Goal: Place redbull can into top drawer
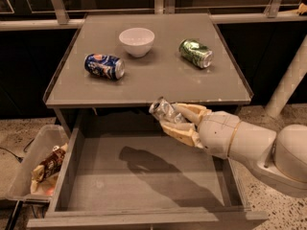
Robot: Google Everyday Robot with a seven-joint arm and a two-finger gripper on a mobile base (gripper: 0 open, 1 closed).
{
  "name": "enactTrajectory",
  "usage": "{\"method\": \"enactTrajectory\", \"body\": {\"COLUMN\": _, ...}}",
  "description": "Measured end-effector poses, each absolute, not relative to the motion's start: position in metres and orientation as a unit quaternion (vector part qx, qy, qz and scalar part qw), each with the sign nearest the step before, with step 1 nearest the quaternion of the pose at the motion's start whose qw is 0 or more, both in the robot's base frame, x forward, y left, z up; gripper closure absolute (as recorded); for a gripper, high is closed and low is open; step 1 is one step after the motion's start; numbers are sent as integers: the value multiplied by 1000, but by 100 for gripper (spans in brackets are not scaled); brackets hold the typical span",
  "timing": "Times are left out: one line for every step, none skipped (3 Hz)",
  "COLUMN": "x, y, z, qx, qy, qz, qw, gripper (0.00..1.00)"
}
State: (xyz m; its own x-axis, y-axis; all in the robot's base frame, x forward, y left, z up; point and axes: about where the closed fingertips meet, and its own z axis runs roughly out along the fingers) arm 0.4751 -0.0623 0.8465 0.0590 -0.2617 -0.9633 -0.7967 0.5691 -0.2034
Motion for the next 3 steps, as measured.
{"method": "enactTrajectory", "body": {"x": 475, "y": -103, "z": 841, "qx": -449, "qy": 653, "qz": 140, "qw": 594, "gripper": 100}}
{"method": "enactTrajectory", "body": {"x": 475, "y": -113, "z": 839, "qx": -461, "qy": 652, "qz": 120, "qw": 590, "gripper": 100}}
{"method": "enactTrajectory", "body": {"x": 471, "y": -97, "z": 840, "qx": -491, "qy": 645, "qz": 131, "qw": 570, "gripper": 100}}
